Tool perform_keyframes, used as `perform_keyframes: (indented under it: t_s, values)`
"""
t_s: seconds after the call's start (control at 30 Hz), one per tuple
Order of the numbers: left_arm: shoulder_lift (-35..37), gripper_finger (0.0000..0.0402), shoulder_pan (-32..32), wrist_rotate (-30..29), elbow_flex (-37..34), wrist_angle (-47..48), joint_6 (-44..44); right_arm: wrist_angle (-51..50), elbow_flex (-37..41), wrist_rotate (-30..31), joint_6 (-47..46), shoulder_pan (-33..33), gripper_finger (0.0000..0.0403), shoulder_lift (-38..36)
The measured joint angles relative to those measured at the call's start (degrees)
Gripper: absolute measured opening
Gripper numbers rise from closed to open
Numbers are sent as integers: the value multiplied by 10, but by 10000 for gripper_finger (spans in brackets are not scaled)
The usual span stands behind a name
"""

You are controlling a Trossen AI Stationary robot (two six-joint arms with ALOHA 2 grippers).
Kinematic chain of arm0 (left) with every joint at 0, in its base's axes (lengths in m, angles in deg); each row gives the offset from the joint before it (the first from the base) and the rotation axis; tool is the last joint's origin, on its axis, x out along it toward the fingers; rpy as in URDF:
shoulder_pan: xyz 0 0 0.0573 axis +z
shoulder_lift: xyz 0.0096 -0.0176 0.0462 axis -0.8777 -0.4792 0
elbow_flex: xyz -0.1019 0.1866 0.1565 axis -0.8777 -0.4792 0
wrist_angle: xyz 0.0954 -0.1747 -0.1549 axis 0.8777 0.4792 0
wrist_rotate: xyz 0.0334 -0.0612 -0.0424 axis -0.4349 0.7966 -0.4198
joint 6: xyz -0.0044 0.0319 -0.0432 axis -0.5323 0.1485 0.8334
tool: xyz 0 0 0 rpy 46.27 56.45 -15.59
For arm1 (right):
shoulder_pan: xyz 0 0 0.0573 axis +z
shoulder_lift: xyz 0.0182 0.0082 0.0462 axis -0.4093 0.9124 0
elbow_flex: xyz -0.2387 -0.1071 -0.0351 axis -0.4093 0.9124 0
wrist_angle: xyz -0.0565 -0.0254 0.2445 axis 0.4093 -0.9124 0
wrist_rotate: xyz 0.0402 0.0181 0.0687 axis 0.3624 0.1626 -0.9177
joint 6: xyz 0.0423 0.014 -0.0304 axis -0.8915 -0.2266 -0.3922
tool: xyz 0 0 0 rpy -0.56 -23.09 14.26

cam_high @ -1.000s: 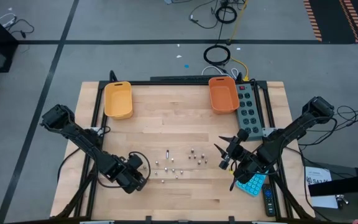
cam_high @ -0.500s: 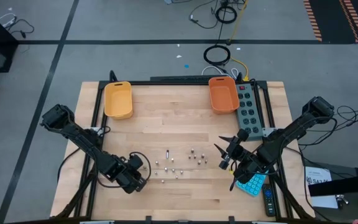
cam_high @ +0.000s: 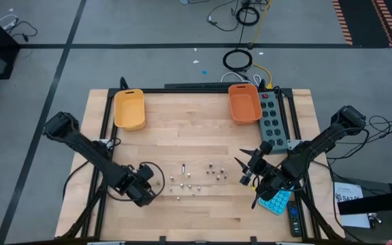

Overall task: Sort batteries
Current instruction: Put the silver battery into the yellow bin

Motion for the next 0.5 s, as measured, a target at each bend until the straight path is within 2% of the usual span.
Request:
perform_keyframes:
  t_s: [0.13, 0.3, 0.5]
  values:
    - [27, 59, 16, -48, 30, 107, -13, 0, 0, 0, 0, -1, 173, 0]
    - [35, 59, 64, -156, 57, 222, -53, 15, 8, 5, 2, -7, 173, 0]
    - [36, 59, 155, -297, 57, 278, -101, 55, 42, 12, -1, -13, 173, 0]
